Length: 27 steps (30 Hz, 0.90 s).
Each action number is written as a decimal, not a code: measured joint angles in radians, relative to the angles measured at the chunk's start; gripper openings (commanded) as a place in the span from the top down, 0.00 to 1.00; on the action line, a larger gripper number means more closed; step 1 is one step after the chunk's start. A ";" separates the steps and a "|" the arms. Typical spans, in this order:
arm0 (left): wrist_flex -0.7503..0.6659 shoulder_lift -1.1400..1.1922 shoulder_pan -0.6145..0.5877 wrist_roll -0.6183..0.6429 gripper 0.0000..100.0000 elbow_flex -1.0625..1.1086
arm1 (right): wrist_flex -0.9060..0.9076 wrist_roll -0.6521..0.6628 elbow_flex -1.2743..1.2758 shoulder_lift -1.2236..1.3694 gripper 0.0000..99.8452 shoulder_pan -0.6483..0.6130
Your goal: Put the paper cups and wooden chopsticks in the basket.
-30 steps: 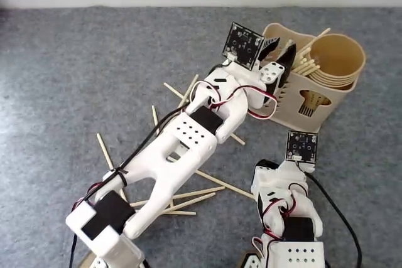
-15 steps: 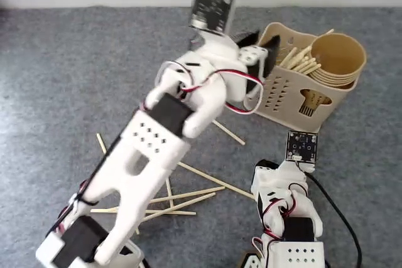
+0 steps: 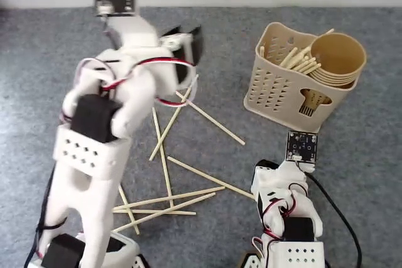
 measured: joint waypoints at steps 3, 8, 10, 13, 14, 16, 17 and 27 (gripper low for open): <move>0.126 0.000 -0.104 0.000 0.88 0.000 | 0.000 0.000 0.000 0.000 0.99 0.000; 0.258 0.109 -0.226 -0.092 0.88 0.000 | 0.000 0.000 0.000 0.000 0.99 0.000; 0.279 0.209 -0.236 -0.166 0.88 0.000 | 0.000 0.000 0.000 0.000 0.99 0.000; 0.262 0.385 -0.236 -0.296 0.88 -0.002 | 0.000 0.000 0.000 0.000 0.99 0.000; 0.236 0.440 -0.236 -0.339 0.88 -0.002 | 0.000 0.000 0.000 0.000 0.99 0.000; 0.166 0.537 -0.235 -0.402 0.88 -0.002 | 0.000 0.000 0.000 0.000 0.99 0.000; 0.123 0.578 -0.233 -0.425 0.87 -0.002 | 0.000 0.000 0.000 0.000 0.99 0.000; -0.115 0.793 -0.133 -0.522 0.77 -0.077 | 0.000 0.000 0.000 0.000 0.99 0.000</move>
